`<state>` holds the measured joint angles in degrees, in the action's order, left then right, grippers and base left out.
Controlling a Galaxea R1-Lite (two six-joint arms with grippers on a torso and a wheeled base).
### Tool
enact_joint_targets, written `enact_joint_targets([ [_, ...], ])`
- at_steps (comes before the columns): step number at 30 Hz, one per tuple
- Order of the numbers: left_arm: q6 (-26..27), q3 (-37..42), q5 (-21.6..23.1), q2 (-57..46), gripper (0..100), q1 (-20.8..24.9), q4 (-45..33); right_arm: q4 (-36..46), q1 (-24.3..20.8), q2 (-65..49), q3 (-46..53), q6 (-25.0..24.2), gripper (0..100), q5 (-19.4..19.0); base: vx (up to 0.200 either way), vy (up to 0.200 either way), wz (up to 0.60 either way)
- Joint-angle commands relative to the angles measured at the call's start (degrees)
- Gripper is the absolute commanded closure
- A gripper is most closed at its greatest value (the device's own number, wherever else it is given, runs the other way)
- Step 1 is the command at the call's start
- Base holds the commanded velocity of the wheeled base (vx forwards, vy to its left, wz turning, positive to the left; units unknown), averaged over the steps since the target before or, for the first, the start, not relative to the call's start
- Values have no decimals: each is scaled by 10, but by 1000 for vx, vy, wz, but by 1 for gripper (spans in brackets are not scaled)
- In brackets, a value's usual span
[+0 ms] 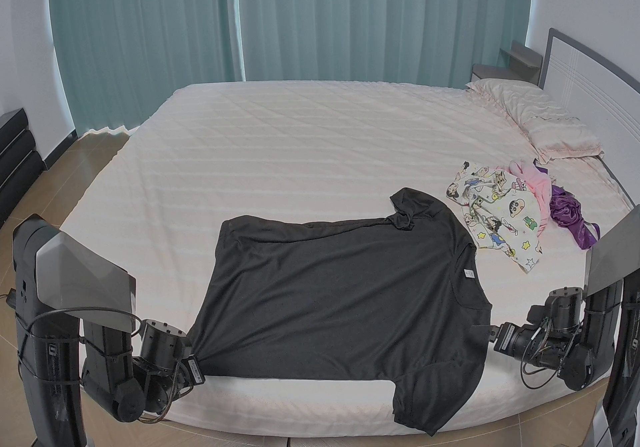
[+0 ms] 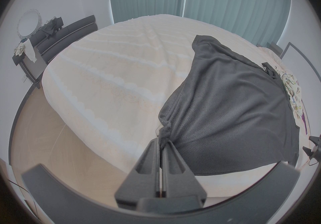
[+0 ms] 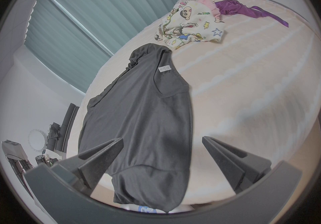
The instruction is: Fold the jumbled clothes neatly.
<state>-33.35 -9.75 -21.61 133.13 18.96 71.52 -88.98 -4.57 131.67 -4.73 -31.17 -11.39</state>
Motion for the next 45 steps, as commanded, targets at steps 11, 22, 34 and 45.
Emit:
enact_joint_targets([
  [11,-4,-4,12,4,100,-1,3,-6,-28,119,-98,1,0,37,0,0,0],
  [22,-5,-4,12,2,100,0,5,20,-6,119,-189,1,100,41,0,0,0],
  [34,-20,-13,18,7,100,0,5,72,6,86,-294,10,100,39,0,0,0],
  [45,-22,-17,35,14,100,-1,5,142,1,96,-368,39,0,37,0,0,0],
])
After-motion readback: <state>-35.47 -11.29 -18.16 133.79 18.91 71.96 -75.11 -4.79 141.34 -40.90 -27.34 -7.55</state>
